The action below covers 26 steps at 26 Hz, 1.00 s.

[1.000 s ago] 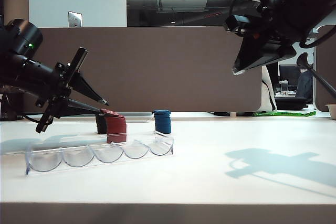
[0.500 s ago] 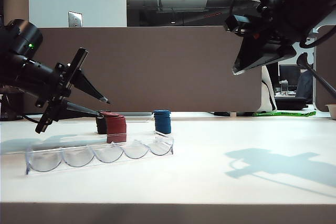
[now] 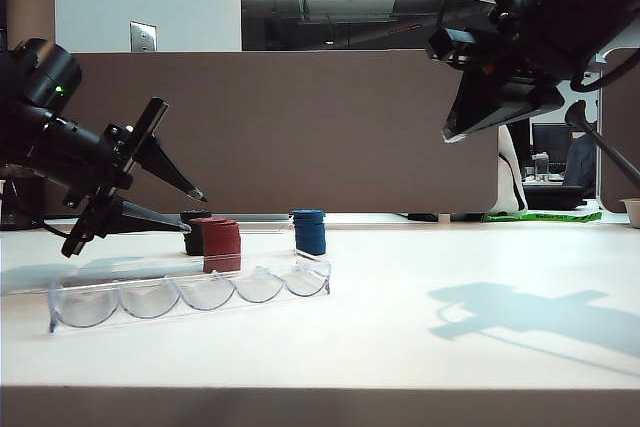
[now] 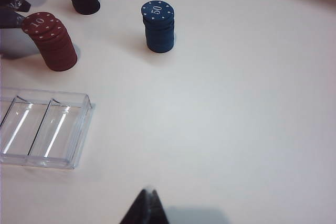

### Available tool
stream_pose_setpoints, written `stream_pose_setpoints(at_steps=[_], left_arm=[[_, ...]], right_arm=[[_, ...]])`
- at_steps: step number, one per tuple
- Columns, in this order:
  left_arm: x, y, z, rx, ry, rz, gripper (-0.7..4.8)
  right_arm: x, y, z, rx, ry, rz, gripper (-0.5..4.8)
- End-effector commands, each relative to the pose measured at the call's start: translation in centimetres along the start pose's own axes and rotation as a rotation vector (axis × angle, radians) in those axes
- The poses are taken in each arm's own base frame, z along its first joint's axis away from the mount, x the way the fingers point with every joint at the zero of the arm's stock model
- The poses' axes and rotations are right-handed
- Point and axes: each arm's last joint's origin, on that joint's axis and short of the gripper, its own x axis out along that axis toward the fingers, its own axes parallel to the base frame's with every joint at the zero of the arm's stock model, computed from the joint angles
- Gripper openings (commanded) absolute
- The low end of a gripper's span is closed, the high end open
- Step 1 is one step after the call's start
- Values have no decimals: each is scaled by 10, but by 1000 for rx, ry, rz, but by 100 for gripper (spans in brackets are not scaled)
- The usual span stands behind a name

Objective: Pick up the chip in the box and place it on the pile of chips with the same color.

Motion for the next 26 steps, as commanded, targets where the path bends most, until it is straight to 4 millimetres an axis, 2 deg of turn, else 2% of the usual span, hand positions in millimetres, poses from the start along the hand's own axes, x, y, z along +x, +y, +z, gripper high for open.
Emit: stream_pose_setpoints(at_steps=[1, 8, 13, 17, 22, 25, 26], left_arm=[[-1, -1, 1, 9, -23, 17, 187], [-6, 3, 5, 14, -45, 30, 184], [-21, 12, 13, 14, -31, -27, 173], [-40, 23, 21, -11, -35, -76, -11], [-58, 27, 26, 30, -64, -79, -6], [-66, 20, 28, 116, -85, -74, -6], [-72, 11, 28, 189, -113, -50, -6]], right_arm=[[-1, 0, 2, -3, -12, -1, -6], [-1, -1, 2, -2, -12, -21, -6], [-10, -2, 6, -2, -35, -52, -6], [-27, -3, 14, -3, -91, -72, -6], [-54, -5, 22, -17, -163, -151, -6], [-70, -7, 24, -9, -189, -207, -6], [-80, -9, 24, -2, -195, -240, -6]])
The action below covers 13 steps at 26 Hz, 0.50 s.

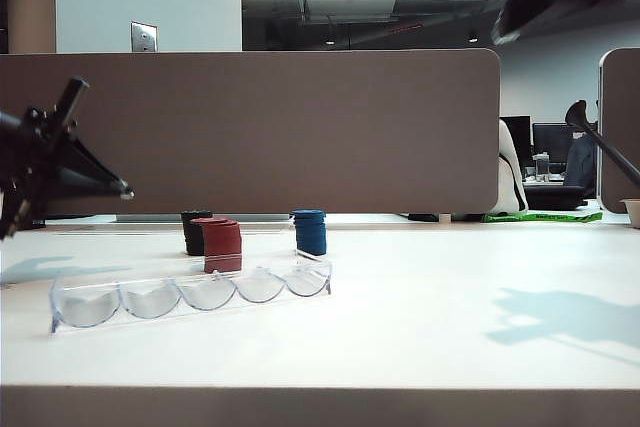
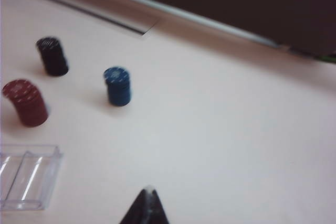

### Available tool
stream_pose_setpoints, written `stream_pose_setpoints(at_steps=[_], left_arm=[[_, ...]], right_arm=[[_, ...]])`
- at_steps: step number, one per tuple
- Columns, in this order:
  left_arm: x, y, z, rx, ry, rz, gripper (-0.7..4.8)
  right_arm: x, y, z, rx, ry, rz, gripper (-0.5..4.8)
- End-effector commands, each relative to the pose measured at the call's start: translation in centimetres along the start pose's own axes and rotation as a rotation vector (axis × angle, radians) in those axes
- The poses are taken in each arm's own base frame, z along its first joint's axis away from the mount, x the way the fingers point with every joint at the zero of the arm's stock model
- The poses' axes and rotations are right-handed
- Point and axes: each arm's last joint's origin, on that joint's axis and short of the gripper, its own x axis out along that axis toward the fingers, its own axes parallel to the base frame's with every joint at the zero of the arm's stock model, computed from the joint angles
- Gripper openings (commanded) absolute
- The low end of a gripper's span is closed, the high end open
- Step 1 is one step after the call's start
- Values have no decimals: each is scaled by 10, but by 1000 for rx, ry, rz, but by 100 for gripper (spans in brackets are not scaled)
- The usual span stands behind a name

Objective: Pick up the chip in the box and place it on the pile of chips with the same color.

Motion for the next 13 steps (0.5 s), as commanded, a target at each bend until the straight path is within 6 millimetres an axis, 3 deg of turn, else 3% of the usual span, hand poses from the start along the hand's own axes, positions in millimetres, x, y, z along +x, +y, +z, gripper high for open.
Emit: stream_pose_setpoints(at_steps=[1, 8, 10, 13], left_arm=[[-13, -21, 3, 192, -51, 29, -6], [-39, -59, 1, 405, -150, 190, -6], [-60, -86, -4, 541, -223, 307, -6], [-76, -108, -10, 644, -289, 344, -6]], right_arm=[[-21, -8, 4, 3, -15, -89, -6], [-44, -19, 6, 20, -40, -156, -6], [-55, -24, -1, 34, -78, -184, -6], [-64, -25, -15, 48, -102, -210, -6]])
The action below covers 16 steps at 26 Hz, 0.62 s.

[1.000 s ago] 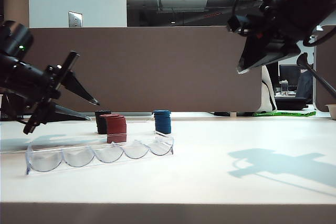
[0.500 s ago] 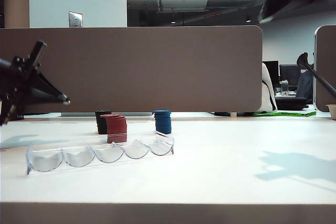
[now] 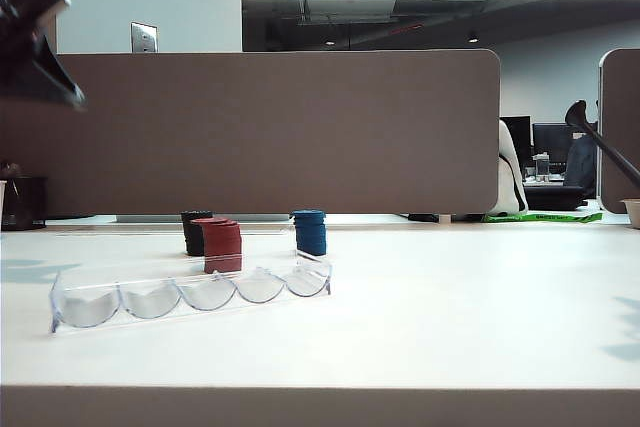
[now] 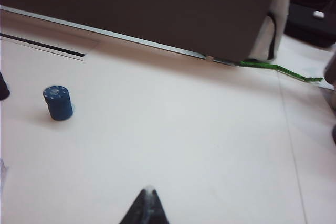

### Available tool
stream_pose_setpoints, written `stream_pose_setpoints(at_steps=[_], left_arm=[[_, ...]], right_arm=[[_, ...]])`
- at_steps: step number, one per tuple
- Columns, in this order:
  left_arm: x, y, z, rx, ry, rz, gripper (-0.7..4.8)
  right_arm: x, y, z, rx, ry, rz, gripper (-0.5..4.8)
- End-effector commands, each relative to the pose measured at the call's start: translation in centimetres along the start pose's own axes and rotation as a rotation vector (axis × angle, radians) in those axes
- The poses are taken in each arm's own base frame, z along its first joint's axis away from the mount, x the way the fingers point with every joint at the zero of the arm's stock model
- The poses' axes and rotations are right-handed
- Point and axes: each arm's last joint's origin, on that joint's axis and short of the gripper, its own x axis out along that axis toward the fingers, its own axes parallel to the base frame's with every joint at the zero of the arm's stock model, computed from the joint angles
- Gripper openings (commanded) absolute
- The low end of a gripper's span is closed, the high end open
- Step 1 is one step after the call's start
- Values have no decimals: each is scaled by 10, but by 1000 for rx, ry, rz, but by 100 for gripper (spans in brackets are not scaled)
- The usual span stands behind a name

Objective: Pick up the chip in the box and place it on the pile of chips with the same color.

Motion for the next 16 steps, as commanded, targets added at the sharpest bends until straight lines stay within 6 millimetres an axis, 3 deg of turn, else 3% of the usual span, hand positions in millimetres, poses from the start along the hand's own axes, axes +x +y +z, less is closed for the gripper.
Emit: stream_pose_setpoints(at_steps=[1, 9, 16], left_arm=[[-30, -20, 11, 150, -105, 81, -6], [-76, -51, 4, 237, -275, 195, -6], [-92, -72, -37, 277, -352, 257, -6]], right_arm=[[-14, -6, -17, 23, -43, -46, -6], [-48, -22, -45, 108, -164, -171, -6], [-63, -29, -60, 6, -145, -241, -6]])
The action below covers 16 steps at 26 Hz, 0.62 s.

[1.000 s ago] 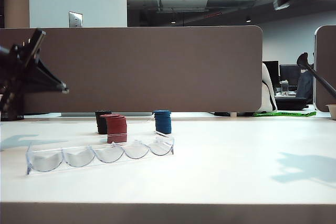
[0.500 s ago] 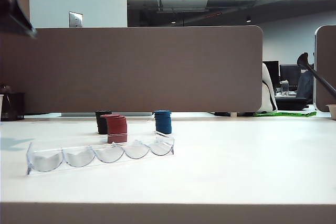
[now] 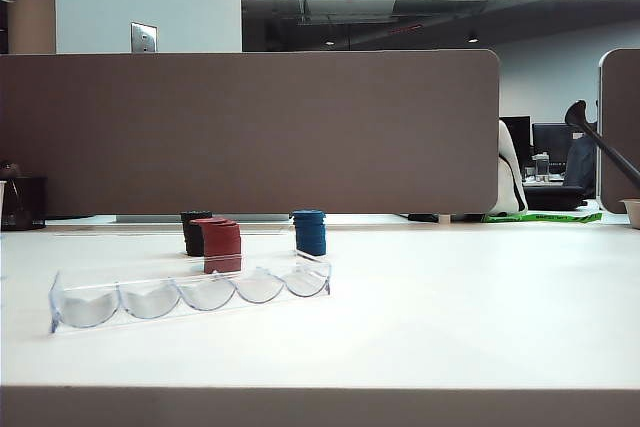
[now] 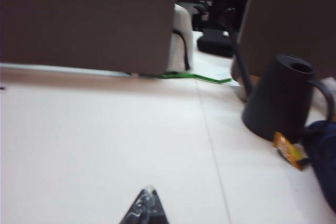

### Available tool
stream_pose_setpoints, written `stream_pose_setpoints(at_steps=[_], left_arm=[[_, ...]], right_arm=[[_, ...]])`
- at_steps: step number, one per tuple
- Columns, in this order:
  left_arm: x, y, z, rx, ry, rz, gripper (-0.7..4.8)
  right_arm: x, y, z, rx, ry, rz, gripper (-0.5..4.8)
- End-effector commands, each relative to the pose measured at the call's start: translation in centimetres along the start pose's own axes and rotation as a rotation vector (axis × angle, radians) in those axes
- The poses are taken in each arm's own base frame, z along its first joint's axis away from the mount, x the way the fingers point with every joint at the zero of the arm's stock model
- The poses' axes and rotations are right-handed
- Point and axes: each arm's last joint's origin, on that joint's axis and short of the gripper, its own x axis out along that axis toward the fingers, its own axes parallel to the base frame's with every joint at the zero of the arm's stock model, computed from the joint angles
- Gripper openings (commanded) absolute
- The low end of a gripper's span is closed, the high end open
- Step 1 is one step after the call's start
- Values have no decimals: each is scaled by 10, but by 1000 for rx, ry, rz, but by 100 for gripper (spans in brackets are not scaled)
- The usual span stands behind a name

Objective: Pick up the chip in the box and place it on the pile of chips with the same color.

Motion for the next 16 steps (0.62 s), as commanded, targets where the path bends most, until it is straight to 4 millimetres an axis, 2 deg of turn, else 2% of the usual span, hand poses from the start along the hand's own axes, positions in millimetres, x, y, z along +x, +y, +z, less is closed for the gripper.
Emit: stream_pose_setpoints(at_steps=[1, 8, 11, 16], left_arm=[[-9, -11, -10, 22, -30, 15, -6], [-29, -36, -30, 74, -61, -25, -6], [-41, -39, -31, 114, -76, 11, -6], [-71, -38, -31, 153, -100, 106, -6]], right_arm=[[-2, -2, -2, -43, -5, 6, -6], [-11, -3, -14, -20, -28, 3, -5], [-13, -3, -18, 10, -46, 12, -5], [-13, -2, -20, 64, -31, 37, -5]])
